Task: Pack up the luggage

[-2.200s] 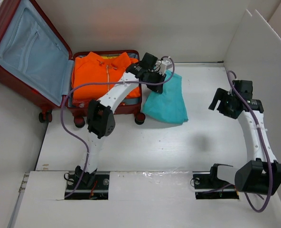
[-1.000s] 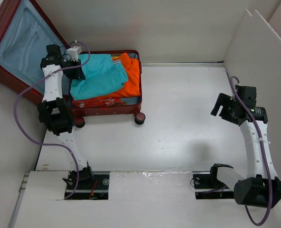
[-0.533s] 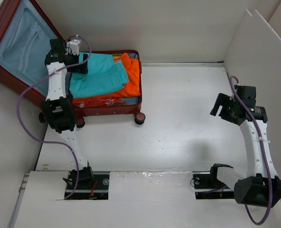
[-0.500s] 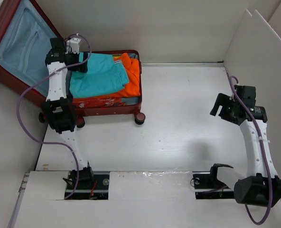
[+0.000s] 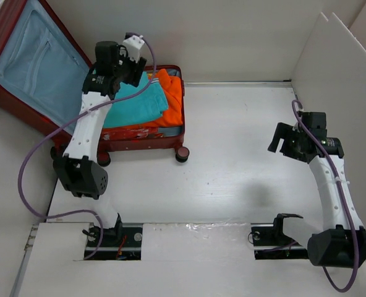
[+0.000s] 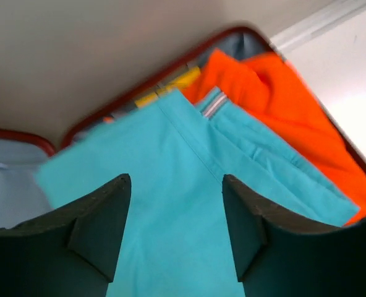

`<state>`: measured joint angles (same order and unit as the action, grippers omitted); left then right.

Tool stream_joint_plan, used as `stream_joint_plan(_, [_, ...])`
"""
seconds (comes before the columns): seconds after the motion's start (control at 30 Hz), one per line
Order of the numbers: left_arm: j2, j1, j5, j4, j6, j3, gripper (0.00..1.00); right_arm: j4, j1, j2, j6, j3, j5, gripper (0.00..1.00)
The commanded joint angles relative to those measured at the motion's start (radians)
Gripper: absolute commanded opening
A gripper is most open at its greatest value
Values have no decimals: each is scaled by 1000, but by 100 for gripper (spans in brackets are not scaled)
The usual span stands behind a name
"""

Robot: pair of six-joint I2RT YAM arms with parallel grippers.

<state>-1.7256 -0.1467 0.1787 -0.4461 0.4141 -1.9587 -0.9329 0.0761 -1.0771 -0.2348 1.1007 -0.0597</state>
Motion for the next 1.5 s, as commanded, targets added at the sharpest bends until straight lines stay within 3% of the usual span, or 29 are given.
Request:
stream_joint_plan(0.0, [-133,12,21,-111,22,105,54,23,-9,35,2,-8,29,90])
stream_joint_plan(0.1, [-143,1,60,-111,46,209,47,23,-9,36,2,-18,29,91])
stream_joint_plan(0.27, [-75,-53,56,-52,74,352,46,23,-9,55,2,-36,20,91])
stream_joint_plan(0.43, [-25,-62,-25,-28,25,267,64,23,-18,66,2,-45,0,91])
stream_joint_plan(0.47, [1,-62,-66,-28,11,238,71,23,-18,66,2,-45,-9,91])
stream_joint_plan(0.57, [70,-62,-190,-11,-26,140,77,23,-27,77,2,-45,-9,91])
stream_joint_plan(0.83, [190,146,-491,-3,-9,-163,90,23,-88,105,2,-58,-55,91])
stream_joint_plan(0.93, [233,177,-681,73,95,-138,93,32,-124,115,-21,-79,-55,91])
stream_joint_plan(1.07, [273,258,-812,185,167,-53,98,55,-179,126,-46,-91,-75,91])
stream_joint_plan(1.27, [273,372,-835,201,187,-52,98,83,-297,80,-81,-78,-52,91])
stream_joint_plan(1.47, [219,493,-750,144,154,-61,97,92,-386,26,-100,-21,0,91])
